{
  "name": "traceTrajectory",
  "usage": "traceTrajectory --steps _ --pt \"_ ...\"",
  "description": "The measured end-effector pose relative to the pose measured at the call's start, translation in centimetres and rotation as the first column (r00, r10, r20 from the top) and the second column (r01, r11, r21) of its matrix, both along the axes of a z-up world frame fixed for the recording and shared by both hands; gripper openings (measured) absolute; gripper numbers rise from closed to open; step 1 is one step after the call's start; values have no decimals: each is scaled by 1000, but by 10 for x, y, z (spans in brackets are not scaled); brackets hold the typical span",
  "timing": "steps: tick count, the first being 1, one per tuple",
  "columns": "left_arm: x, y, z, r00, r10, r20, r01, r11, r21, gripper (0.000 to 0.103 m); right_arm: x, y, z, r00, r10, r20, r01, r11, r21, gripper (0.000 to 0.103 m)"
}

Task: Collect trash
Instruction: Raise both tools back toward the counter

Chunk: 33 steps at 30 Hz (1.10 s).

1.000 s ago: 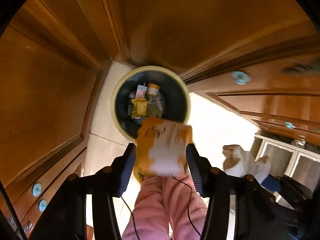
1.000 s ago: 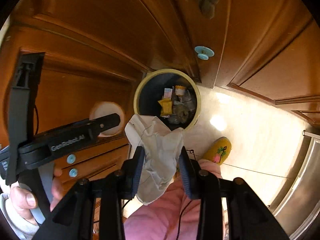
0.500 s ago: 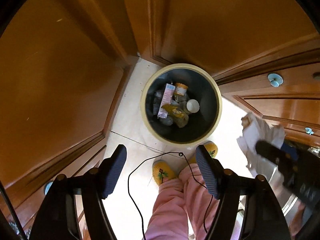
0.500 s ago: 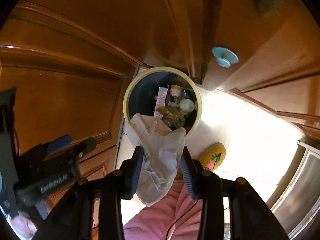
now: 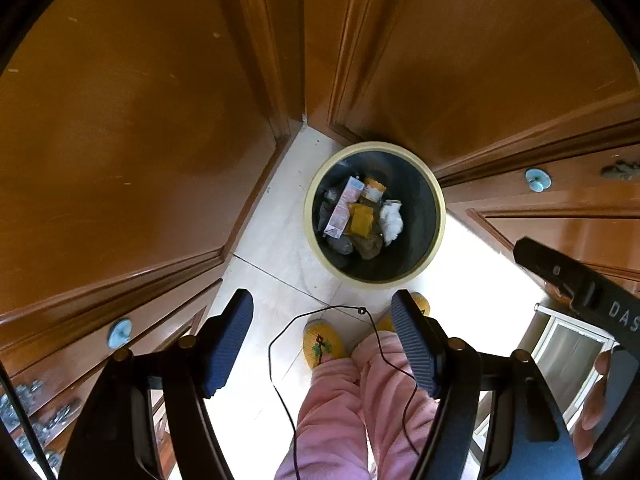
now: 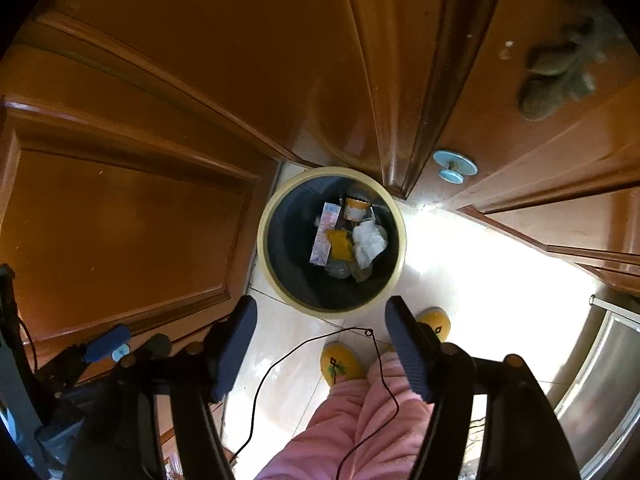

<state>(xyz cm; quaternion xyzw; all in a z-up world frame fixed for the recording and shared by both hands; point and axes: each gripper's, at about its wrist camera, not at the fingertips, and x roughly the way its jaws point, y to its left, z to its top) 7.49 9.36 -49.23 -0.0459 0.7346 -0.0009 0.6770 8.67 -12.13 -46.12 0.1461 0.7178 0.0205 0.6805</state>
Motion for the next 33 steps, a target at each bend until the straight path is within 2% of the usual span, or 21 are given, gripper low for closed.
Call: traceTrajectory --steps 5,10,14,19,27,31,33 --pt "-1 5 48 999 -3 50 3 1000 0 70 -11 1 39 999 18 27 -19 1000 18 67" --pt "2 2 126 990 -11 144 17 999 -41 70 -25 3 111 996 44 82 -48 998 40 67" --pt "3 -9 187 972 -42 231 61 996 -73 74 -35 1 181 983 77 165 -84 996 32 67" --pt "9 -31 263 923 -91 374 137 986 -97 75 -43 -14 261 954 101 282 -95 995 -34 67" --pt "37 -57 359 839 -112 533 235 957 -169 78 -62 -48 382 865 115 489 -29 983 -180 67" --pt "53 -62 404 789 -98 606 270 942 -199 80 -65 -60 423 820 145 554 2 966 -257 67" --pt "60 -69 424 764 -92 639 287 935 -207 86 -64 -62 437 801 163 576 19 955 -296 67"
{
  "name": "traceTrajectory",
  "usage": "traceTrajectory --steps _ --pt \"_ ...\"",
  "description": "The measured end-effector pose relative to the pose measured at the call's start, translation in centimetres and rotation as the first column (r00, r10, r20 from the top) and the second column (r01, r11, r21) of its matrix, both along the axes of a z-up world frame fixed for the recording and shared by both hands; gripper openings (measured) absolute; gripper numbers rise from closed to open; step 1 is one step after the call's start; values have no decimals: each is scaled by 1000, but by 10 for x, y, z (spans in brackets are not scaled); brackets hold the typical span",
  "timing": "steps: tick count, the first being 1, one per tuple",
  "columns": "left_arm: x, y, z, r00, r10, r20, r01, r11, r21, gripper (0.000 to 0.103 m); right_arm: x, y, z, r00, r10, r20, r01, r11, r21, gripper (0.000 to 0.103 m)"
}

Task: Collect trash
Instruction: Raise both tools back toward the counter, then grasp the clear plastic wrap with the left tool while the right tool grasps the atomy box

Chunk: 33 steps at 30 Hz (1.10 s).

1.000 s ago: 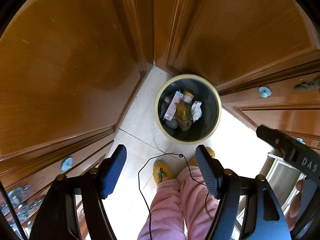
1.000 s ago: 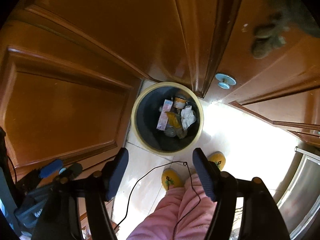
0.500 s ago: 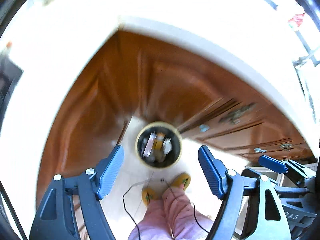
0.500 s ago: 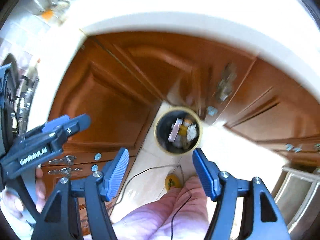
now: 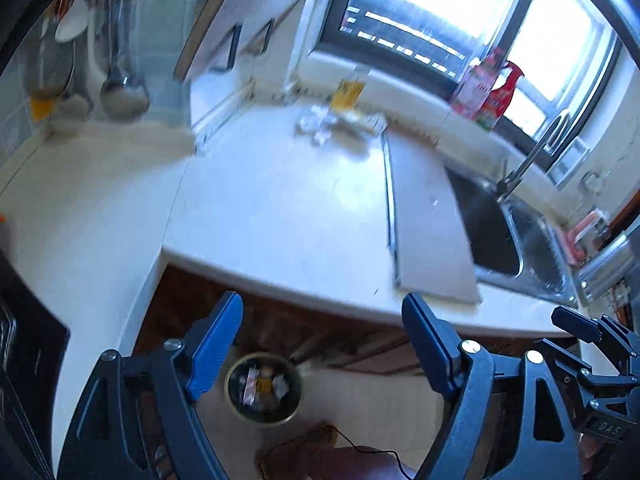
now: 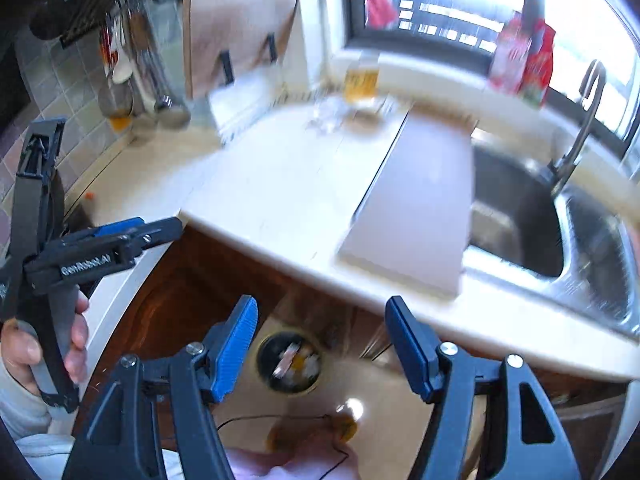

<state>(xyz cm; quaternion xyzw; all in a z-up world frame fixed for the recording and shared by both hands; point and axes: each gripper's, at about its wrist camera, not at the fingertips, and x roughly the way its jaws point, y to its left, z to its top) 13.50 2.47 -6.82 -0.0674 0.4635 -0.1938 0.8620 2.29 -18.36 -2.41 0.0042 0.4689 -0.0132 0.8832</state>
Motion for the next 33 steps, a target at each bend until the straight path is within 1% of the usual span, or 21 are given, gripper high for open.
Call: traceTrajectory --steps 1,2,5,9,12,15,17,20,24,25,28,29,30,31,33 --pt "2 -4 10 1000 2 20 -1 1000 -7 90 1 -1 8 1000 -1 15 2 1000 -20 67" --pt "0 -11 19 999 5 39 -4 1000 -14 90 4 -3 15 1000 0 28 1 999 -36 67" --pt "11 -23 44 996 -8 91 11 999 -32 90 19 -14 34 998 18 56 -13 997 -74 67" --pt "38 -39 61 992 4 130 1 999 -38 91 48 -31 56 994 60 90 -51 994 -97 67" --pt "65 -52 60 989 38 144 -35 999 -23 91 87 -51 67 989 89 118 -78 993 -93 67" --pt "99 -69 54 990 70 125 -70 998 0 91 126 -76 71 987 101 122 -97 994 -44 67" --pt "122 -81 47 990 79 116 -82 996 23 91 161 -95 67 987 108 119 -108 994 -13 67" --pt "164 -103 39 988 104 110 -113 991 72 91 215 -123 53 989 114 90 -119 991 55 67" --pt "221 -127 20 986 151 68 -159 980 122 91 285 -156 20 996 87 35 -93 976 198 67" --pt "232 -130 14 985 162 57 -168 977 132 91 308 -166 7 998 70 8 -70 967 245 67" --pt "263 -136 -6 979 202 28 -204 967 153 91 363 -189 -35 997 21 -70 7 926 377 67" --pt "271 -136 -13 976 216 16 -216 963 160 91 380 -196 -51 995 4 -100 39 906 421 67" --pt "279 -138 -21 973 230 3 -227 959 169 91 390 -199 -63 992 -11 -122 65 891 449 67" --pt "287 -139 -27 971 241 -10 -235 956 174 91 407 -205 -81 987 -32 -158 106 867 487 67" --pt "298 -139 -39 965 259 -36 -248 951 184 91 427 -208 -108 976 -55 -212 163 830 534 67"
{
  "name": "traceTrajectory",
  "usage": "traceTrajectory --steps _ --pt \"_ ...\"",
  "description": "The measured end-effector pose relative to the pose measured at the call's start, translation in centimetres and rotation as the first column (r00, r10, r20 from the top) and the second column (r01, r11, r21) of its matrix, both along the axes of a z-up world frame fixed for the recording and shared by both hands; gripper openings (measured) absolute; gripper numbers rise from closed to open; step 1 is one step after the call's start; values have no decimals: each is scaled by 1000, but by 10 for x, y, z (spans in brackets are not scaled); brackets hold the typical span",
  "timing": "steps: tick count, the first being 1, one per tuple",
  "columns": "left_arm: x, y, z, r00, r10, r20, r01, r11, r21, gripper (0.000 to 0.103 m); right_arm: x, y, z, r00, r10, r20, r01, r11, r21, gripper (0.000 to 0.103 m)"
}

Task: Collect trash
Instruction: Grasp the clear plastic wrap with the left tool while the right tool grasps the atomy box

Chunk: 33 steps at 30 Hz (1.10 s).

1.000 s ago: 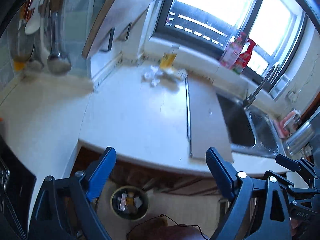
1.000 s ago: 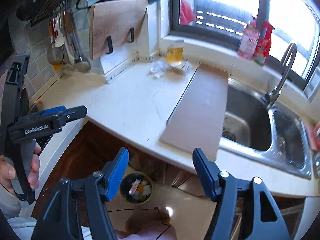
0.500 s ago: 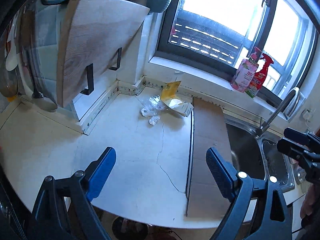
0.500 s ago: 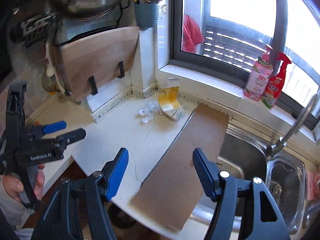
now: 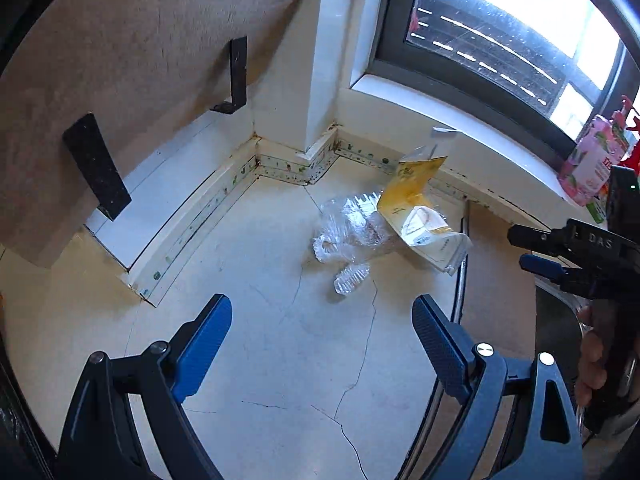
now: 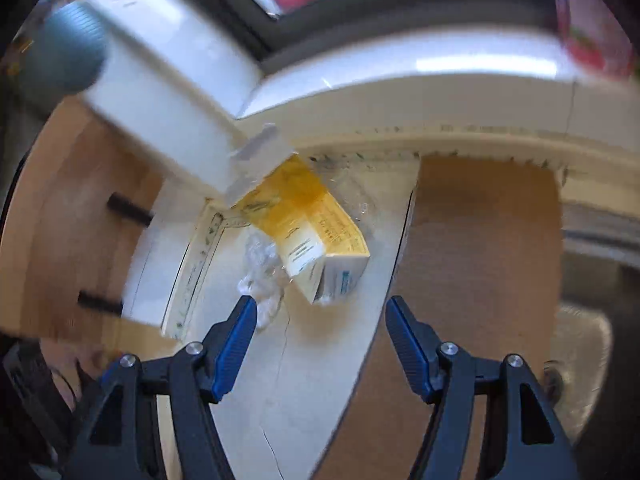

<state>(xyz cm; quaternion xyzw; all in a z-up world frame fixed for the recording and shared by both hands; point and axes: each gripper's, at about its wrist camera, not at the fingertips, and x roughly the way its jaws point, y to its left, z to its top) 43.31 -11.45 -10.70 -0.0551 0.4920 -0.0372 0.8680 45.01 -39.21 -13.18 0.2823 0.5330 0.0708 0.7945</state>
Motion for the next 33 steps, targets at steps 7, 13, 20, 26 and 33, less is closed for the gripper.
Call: traceTrajectory --steps 7,13,20,26,33 --pt "25 -2 -23 999 17 -34 -16 1000 25 91 42 0 -61 996 -24 -84 36 989 146 67" --pt "43 -1 -42 997 42 -61 -41 999 14 91 49 8 -85 995 -10 -102 30 980 196 67" --pt "63 -5 -59 997 32 -67 -31 999 25 91 40 9 -91 998 -21 -54 33 972 233 53" --pt "83 -8 -87 993 -12 -121 10 1000 -18 90 17 -3 -71 1000 -26 12 23 968 251 42" --pt "103 -6 -113 990 -8 -142 -1 998 -66 84 -18 -29 -52 996 -70 61 47 948 314 38"
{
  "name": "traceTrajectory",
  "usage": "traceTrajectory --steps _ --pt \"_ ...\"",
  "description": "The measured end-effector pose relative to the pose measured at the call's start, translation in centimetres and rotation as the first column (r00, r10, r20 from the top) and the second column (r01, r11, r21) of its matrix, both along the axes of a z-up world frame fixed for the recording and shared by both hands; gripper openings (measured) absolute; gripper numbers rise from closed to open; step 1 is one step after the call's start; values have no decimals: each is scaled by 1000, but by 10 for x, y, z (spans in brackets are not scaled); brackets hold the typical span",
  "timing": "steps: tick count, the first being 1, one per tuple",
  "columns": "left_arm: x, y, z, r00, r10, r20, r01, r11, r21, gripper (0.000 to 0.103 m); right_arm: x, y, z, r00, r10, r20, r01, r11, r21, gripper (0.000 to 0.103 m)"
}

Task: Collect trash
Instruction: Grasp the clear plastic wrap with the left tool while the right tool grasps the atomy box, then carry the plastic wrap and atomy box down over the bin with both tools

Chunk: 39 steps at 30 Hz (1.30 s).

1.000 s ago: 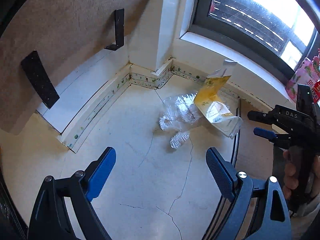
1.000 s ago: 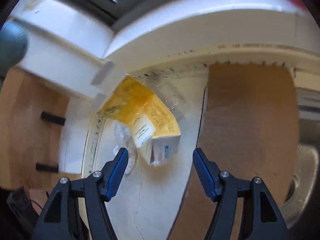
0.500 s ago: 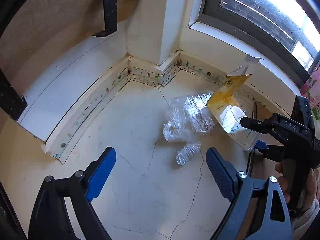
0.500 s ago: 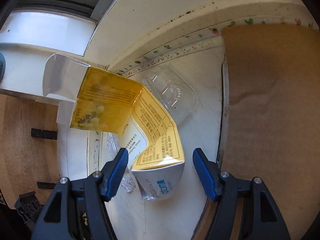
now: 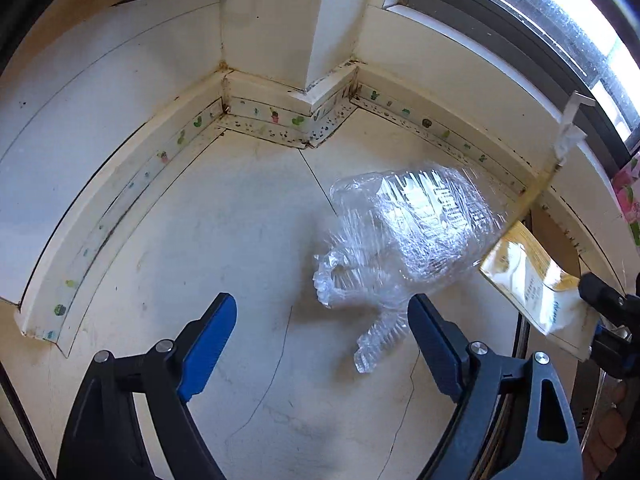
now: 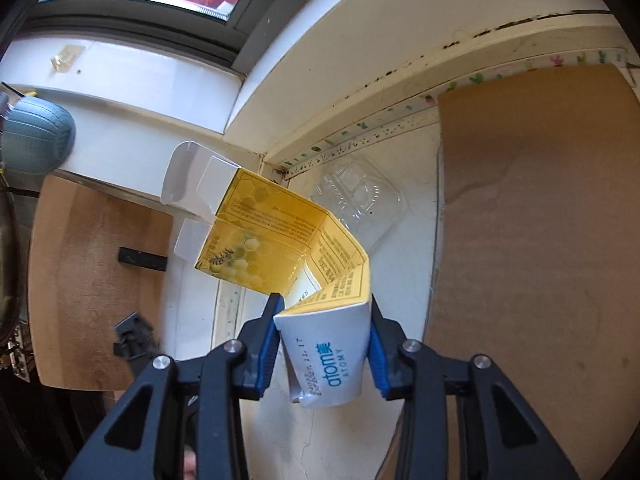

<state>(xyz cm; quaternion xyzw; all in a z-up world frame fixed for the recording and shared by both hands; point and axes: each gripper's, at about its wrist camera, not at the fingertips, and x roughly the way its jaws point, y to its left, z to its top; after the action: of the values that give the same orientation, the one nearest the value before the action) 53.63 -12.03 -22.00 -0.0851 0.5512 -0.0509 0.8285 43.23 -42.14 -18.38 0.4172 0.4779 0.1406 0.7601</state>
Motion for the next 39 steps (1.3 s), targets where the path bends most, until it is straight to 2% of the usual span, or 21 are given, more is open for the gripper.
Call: traceTrajectory --steps 2,5,6,8,9,10,12,16,26,32,39 --pt "7 -1 -5 1000 -8 -2 8 1000 6 79 -7 -7 4 1000 -10 4 10 1000 5 38" --pt "17 -1 -12 1000 -22 -16 22 1000 -9 61 -13 -17 6 999 -30 13 30 999 14 38" --pt "20 -1 -15 999 -33 -24 32 999 -24 42 -12 -16 4 999 -35 15 35 999 14 38" --pt "23 -3 -16 999 -45 -11 44 998 -52 27 -13 -21 6 999 -43 23 43 999 6 38" --pt "24 -4 -15 998 -55 -4 54 996 -69 9 -14 -23 7 999 -47 25 47 999 0 38" --pt "23 -7 -13 998 -57 7 57 996 -63 7 -14 -22 7 998 -48 28 48 999 -2 38" --pt "20 -12 -10 998 -62 25 62 998 -22 4 -19 -26 10 998 -57 33 57 998 7 38" --pt "0 -10 -4 998 -62 32 62 998 2 3 -35 -36 17 995 -84 53 82 996 23 38" --pt "-121 25 41 998 -22 51 24 999 -31 2 -91 -41 29 991 -119 57 117 992 43 38" --pt "-191 50 82 997 -20 79 26 997 -69 3 -136 -14 42 992 -114 56 111 992 56 38" --pt "-272 82 121 987 -62 149 74 994 -77 3 -211 44 81 989 -94 115 93 996 13 38"
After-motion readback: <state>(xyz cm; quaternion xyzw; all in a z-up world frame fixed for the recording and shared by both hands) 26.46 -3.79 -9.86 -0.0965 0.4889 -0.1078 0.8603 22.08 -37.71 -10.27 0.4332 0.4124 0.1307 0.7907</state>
